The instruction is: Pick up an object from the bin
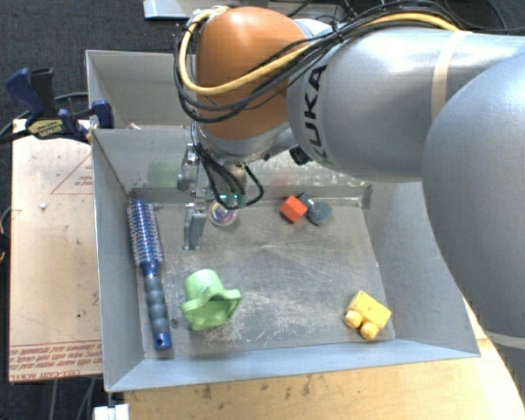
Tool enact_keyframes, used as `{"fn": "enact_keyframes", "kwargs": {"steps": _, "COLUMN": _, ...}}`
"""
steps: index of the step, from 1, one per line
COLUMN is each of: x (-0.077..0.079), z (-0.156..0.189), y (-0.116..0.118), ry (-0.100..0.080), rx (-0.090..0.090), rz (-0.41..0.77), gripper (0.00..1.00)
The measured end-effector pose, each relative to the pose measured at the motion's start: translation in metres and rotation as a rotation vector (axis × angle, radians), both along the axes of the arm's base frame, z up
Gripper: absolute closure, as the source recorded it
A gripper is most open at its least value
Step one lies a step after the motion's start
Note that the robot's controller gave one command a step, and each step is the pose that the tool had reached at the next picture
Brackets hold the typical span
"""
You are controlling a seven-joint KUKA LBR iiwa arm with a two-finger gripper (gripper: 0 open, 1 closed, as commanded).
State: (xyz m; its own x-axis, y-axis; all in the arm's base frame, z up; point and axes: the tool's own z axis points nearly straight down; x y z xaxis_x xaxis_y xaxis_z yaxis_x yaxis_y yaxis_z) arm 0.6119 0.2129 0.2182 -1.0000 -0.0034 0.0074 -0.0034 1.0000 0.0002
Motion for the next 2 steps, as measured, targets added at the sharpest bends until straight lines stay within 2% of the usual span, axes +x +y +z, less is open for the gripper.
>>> {"fn": "enact_keyframes", "kwargs": {"steps": 1, "x": -0.061, "z": -0.119, "y": -0.019, "ry": 0.001, "rx": -0.001, "rz": 0.223, "gripper": 0.0}}
{"fn": "enact_keyframes", "kwargs": {"steps": 2, "x": -0.125, "z": -0.099, "y": -0.069, "ry": 0.0, "rx": -0.001, "rz": 0.238, "gripper": 0.0}}
